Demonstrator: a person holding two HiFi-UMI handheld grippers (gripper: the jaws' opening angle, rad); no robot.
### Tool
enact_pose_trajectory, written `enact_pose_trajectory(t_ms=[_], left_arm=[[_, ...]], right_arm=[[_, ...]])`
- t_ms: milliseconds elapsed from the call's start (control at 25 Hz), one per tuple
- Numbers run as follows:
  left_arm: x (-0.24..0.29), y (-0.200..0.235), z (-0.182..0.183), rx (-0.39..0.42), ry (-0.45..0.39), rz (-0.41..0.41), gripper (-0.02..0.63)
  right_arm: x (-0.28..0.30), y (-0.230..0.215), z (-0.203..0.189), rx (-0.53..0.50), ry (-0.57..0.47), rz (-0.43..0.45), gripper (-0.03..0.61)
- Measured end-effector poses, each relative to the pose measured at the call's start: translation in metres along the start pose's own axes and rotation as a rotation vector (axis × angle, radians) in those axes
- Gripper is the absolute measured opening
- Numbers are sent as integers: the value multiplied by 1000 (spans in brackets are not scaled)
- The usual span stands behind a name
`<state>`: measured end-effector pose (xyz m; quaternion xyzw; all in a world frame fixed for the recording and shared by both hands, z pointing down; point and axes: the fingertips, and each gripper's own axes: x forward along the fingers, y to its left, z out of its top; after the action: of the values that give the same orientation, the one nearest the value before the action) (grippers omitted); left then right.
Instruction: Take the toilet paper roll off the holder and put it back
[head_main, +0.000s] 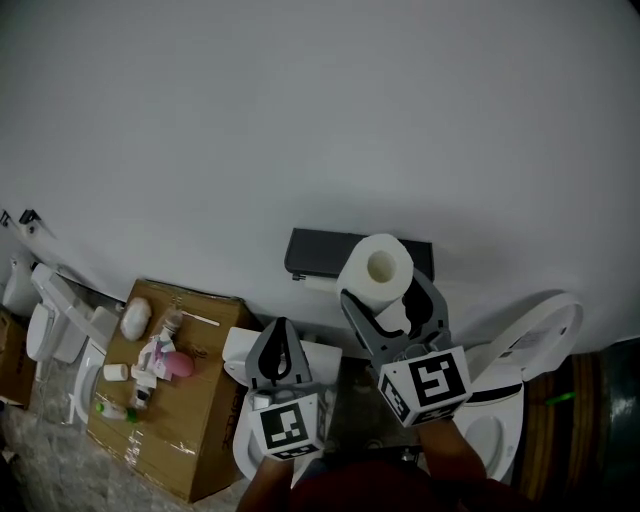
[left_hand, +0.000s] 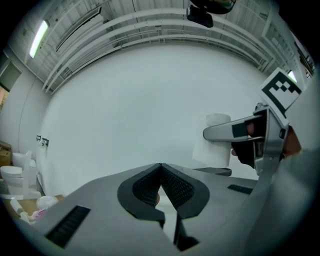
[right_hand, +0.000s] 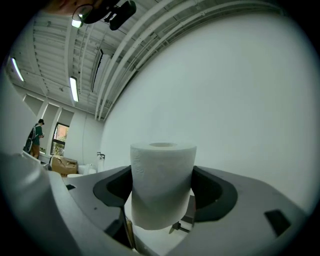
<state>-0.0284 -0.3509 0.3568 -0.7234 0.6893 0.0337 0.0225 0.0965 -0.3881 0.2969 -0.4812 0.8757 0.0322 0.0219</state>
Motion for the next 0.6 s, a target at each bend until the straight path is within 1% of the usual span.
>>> enact_pose_trajectory(t_ms=[80,160,240,440,600], left_arm=[[-2,-1,-3,12,2,-4,15],[-2,-5,-1,2,2,-9,15],[-3,-10,2,-10,-2,-10,15],[-10,-17,-3,15,-15,-36,15],[-11,-21,-16,15,-1,-34,15]], right_arm=[[-14,1,-9,-16,20,-5,356],[-25,0,-20,-15,41,-17,356],[-35,-4,-33,6,60,-30,356],[-49,-10,-78,81,109,-82,356],[-52,-13,-110,59,172,-105,356]])
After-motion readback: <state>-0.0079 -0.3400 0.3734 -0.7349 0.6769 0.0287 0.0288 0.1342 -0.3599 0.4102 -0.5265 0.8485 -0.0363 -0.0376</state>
